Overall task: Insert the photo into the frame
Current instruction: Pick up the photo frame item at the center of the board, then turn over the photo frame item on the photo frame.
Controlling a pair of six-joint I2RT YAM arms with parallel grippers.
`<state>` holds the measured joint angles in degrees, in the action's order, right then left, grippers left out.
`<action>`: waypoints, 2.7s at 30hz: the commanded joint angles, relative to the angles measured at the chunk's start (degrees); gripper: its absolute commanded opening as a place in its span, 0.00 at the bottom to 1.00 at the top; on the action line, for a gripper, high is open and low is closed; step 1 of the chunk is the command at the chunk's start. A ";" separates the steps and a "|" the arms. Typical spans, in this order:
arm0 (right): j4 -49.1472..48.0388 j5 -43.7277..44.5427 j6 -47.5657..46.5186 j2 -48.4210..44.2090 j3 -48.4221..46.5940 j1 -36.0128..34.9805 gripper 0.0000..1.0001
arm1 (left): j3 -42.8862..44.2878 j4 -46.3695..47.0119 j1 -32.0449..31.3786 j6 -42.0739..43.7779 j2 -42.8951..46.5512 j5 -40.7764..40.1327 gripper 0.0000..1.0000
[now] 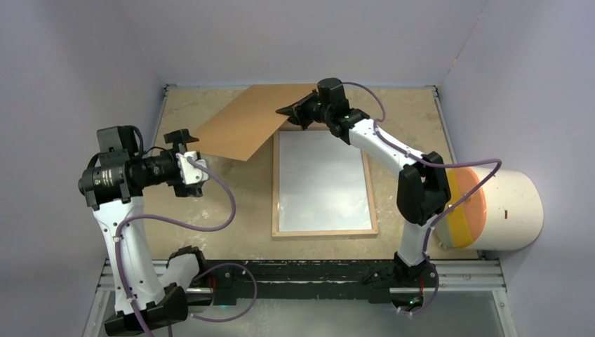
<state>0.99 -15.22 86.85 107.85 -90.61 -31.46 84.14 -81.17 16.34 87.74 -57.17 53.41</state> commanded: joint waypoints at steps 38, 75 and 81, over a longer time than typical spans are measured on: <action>4.49 -10.77 -74.67 -33.35 10.90 -1.82 0.74 | 2.22 18.31 -0.23 8.11 -6.66 9.15 0.00; -1.56 -11.78 -123.81 -19.08 4.35 -14.95 0.00 | 10.88 0.13 -0.34 16.35 -10.58 12.76 0.05; -17.03 -9.77 -107.95 -22.83 8.63 -14.91 0.00 | -0.45 46.35 -0.34 -27.31 -2.95 10.92 0.82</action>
<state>0.32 -27.11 -32.64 90.15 -82.48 -46.87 90.85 -71.16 16.03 92.25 -66.61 61.76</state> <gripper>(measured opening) 0.017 0.760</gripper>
